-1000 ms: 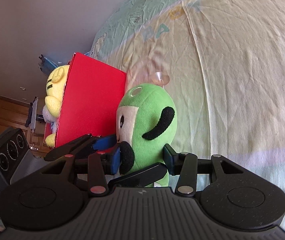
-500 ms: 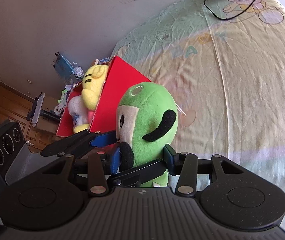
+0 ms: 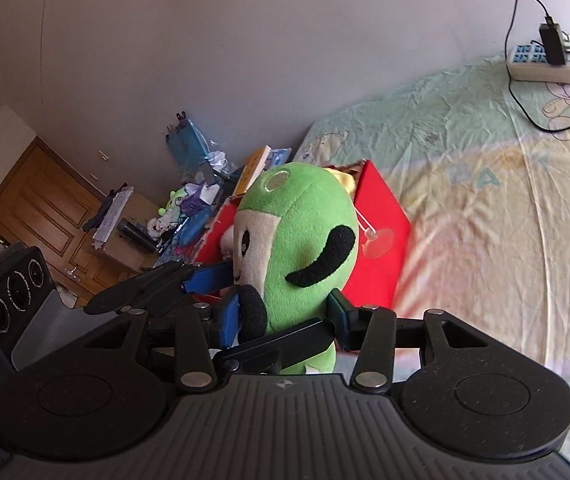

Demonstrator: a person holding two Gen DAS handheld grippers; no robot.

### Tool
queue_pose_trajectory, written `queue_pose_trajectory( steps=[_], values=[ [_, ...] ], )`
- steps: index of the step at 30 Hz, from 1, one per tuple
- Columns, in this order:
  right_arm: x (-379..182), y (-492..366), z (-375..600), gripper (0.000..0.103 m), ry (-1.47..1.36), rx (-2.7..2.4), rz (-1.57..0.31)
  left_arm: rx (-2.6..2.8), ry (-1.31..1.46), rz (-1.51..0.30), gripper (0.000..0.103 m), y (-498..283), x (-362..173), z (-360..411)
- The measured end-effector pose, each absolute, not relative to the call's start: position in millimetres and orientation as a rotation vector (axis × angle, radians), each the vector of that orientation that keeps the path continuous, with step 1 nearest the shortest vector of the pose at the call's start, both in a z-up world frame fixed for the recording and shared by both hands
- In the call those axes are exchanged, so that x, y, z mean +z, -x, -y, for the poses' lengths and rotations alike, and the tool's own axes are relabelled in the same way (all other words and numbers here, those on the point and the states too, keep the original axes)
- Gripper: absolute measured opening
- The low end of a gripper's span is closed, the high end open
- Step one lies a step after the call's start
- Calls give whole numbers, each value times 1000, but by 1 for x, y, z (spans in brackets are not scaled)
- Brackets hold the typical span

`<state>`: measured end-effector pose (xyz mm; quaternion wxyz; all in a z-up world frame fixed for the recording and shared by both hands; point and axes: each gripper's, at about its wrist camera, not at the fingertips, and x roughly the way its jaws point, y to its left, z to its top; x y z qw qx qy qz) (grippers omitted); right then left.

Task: Organize objects
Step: 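Lift the green plush with the right gripper and carry it over the box, then lower the green plush into the red box beside the white bunny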

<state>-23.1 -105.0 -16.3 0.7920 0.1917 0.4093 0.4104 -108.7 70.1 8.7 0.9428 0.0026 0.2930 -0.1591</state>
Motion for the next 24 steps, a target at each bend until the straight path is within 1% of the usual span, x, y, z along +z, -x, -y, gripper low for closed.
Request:
queue_pose_trajectory(
  steps=[6,15,19,24],
  values=[
    [-1,22,49,49,-410,923,-821,-281,-12,-533,85,119,27,-128],
    [3,12,-33,49,-453,984,-760,-218,-64,-488,85,115,39,-209],
    [1,6,-62,49,-468,981,-756,-209,-68,-501,86,102,34,-242],
    [-15,0,-94,49,-466,930,-800,-197,-75,-545,86,87,16,-266]
  ],
)
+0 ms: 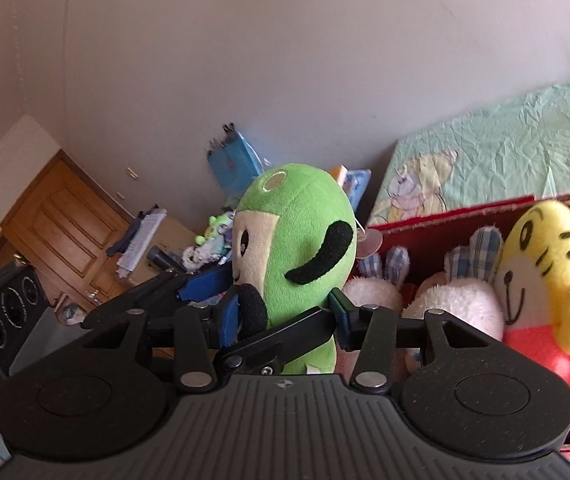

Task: Organize objects
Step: 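Lower the green plush into the red box beside the white bunny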

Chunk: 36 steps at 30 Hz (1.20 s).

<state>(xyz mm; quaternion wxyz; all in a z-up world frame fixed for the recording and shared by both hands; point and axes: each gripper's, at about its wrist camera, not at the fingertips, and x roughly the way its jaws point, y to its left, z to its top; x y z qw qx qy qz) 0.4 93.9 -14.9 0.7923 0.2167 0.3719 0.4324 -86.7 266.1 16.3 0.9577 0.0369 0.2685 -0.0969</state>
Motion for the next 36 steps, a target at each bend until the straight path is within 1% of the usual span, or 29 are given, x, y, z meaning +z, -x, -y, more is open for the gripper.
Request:
queue_pose_trajectory(
  steps=[9,16,23,30,36],
  values=[
    [-48,-2,-114,49,-444,815,-909,-211,-56,-640,84,74,-25,-278],
    [-57,2,-124,49,-348,751,-923,-228,-42,-689,84,69,-45,-279],
    [-68,-8,-135,47,-271,704,-960,-247,-3,-740,83,59,-60,-283],
    [-78,-19,-139,47,-280,682,-997,-229,27,-773,82,49,-72,-287],
    [-78,-15,-138,48,-268,687,-1029,-230,14,-787,86,54,-74,-286]
  ],
)
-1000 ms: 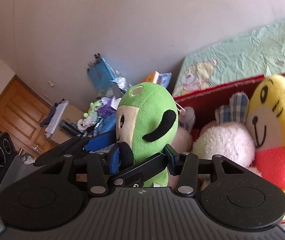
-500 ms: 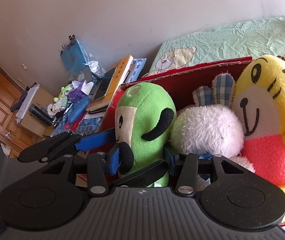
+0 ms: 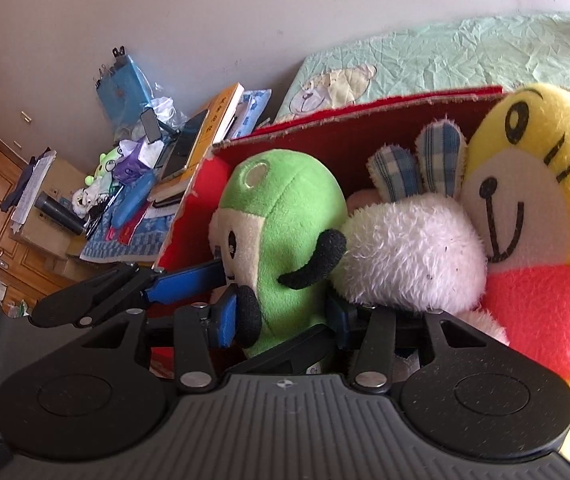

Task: Organize objects
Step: 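Lower the green plush into the red box beside the white bunny, then open the right gripper and withdraw it from the box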

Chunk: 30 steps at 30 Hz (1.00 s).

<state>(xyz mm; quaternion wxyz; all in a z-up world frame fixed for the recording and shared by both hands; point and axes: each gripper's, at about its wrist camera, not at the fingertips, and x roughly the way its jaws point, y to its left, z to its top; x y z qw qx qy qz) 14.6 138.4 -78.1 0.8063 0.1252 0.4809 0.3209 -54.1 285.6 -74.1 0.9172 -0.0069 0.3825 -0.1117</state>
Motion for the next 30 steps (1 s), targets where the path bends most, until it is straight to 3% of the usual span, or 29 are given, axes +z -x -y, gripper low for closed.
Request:
queue_pose_trajectory(
  steps=[4,30],
  values=[
    [-75,-12,-137,51,-274,693,-1025,-214,31,-802,94,52,-74,-290],
    [-43,11,-107,51,-314,601,-884,-43,-46,-894,98,43,-60,-273]
  ],
)
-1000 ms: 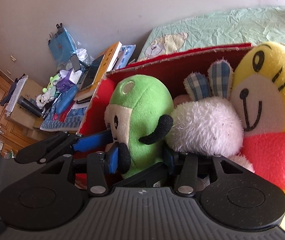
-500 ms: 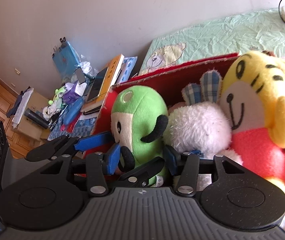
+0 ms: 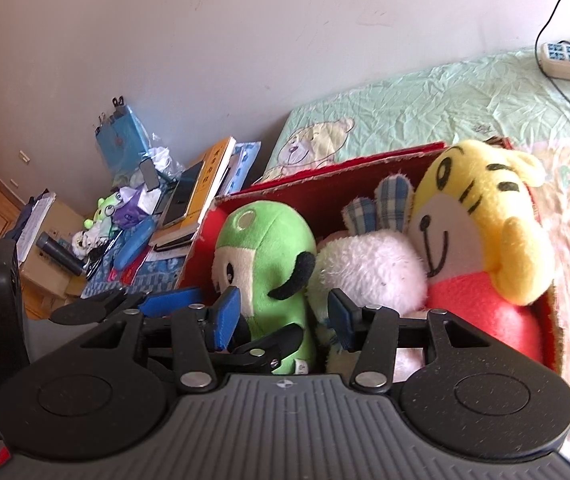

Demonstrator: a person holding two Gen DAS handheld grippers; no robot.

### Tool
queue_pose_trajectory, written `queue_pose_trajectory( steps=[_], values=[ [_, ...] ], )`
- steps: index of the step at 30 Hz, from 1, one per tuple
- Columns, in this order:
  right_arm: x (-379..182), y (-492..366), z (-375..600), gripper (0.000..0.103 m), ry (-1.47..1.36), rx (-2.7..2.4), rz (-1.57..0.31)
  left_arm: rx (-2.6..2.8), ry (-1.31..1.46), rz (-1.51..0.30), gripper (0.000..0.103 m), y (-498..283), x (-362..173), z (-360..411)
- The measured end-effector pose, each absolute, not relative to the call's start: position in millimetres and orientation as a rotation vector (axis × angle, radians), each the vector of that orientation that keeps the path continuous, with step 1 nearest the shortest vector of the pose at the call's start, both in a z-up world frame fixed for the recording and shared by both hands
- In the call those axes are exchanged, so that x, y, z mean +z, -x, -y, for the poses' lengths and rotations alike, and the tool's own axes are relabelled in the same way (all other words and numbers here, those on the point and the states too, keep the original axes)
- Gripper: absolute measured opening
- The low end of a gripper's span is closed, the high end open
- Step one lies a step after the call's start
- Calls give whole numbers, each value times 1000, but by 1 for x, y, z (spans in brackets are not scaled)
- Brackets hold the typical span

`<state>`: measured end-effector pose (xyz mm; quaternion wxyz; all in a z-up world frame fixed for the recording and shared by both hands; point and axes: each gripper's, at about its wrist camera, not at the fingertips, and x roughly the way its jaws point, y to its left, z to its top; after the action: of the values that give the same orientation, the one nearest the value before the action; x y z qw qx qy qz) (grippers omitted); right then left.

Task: Organize objects
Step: 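Open the right gripper and withdraw it from the box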

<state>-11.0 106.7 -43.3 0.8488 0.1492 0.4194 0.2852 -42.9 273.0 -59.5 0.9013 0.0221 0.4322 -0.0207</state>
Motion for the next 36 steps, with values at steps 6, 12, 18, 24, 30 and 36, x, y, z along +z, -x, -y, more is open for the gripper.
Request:
queue_pose_trajectory(
  steps=[6,12,18,24,30,36],
  values=[
    [-41,16,-104,51,-283,537,-850,1,-45,-897,99,43,-56,-272],
    [-38,21,-99,52,-204,430,-813,28,-48,-894,99,46,-48,-271],
    [-37,26,-92,59,-151,326,-829,64,-45,-888,99,53,-39,-266],
    [-32,34,-91,64,-104,275,-809,74,-55,-882,99,61,-33,-257],
    [-30,40,-87,64,-98,262,-807,99,-65,-889,98,64,-33,-252],
    [-27,46,-82,65,-101,232,-802,122,-79,-872,97,69,-29,-247]
  ],
)
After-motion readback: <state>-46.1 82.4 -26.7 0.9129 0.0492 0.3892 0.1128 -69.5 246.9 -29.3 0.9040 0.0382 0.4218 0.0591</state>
